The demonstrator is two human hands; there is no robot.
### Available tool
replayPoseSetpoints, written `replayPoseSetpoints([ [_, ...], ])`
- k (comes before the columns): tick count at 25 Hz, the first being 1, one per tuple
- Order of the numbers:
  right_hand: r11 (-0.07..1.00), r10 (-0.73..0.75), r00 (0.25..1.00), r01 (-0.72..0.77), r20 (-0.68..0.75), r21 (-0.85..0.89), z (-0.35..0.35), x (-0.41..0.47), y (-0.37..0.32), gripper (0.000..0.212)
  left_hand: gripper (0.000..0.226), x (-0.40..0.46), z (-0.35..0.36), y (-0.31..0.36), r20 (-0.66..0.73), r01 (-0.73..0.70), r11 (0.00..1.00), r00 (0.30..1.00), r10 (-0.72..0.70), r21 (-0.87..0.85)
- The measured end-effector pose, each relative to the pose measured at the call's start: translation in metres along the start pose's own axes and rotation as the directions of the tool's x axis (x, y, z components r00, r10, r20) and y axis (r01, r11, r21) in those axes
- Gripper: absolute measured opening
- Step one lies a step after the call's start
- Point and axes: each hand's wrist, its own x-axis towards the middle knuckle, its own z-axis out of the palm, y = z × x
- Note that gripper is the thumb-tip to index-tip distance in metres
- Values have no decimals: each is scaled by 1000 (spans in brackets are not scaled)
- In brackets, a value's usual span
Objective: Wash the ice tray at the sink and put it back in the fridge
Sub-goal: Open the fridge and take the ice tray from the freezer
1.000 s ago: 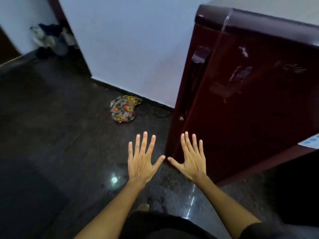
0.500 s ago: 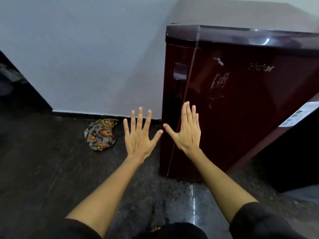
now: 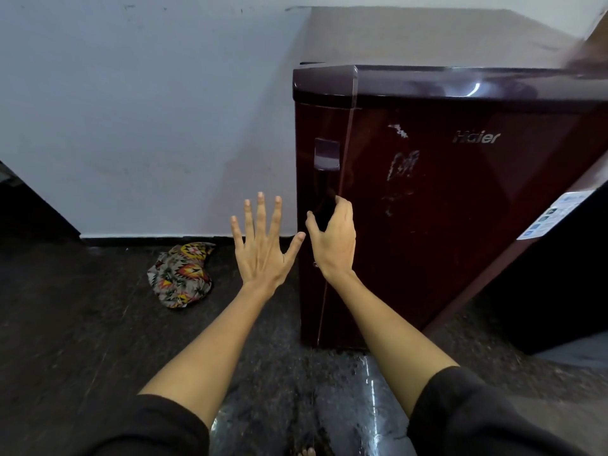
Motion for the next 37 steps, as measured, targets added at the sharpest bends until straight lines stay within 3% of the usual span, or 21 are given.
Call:
replayPoseSetpoints([
  [20,972,120,986,-93,112,-218,-8,8,-18,39,75,-11,-38,-4,-72,20,1000,997,-21,-24],
  [27,986,79,991,-62,108,-156,-36,-34,-16,38,76,-38,-64,-1,-105,25,1000,994,-26,-9],
  [37,999,-17,987,11,160,41,-139,-128,3,46,75,-140,-102,45,-111,-10,1000,994,11,9],
])
